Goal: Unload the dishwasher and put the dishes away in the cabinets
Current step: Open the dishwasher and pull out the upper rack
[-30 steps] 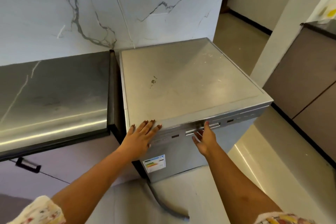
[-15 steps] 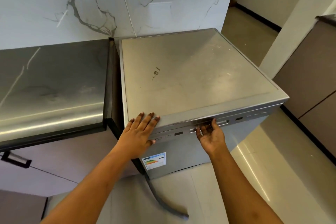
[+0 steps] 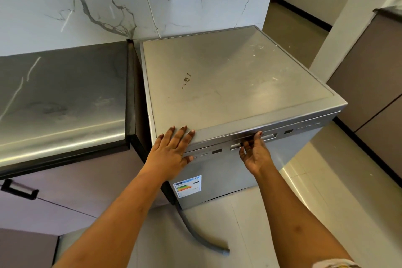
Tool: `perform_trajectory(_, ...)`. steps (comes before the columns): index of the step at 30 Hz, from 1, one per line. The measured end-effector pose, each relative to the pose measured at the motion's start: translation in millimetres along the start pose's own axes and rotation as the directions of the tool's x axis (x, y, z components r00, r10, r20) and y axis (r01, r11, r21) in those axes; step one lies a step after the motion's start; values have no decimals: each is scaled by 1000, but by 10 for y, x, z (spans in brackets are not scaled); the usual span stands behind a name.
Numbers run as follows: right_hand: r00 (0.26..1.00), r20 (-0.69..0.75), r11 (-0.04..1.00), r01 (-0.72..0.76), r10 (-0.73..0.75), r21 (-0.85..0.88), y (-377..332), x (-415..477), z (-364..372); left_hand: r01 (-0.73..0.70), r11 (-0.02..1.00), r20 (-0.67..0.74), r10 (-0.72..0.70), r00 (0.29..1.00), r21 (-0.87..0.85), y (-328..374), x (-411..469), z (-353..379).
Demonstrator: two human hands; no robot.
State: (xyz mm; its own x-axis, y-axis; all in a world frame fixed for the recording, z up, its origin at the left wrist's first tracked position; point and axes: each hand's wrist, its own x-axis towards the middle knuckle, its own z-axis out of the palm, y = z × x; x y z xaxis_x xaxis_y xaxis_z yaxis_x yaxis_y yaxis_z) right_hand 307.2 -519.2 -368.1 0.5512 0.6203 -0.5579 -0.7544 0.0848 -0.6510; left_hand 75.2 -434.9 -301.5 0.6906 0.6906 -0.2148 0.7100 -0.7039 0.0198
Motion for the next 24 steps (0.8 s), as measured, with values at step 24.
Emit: perform_trajectory(24, 999, -40, 999, 33, -32, 25, 67, -25, 35, 3, 1000, 32, -3, 999, 4, -18, 24, 24)
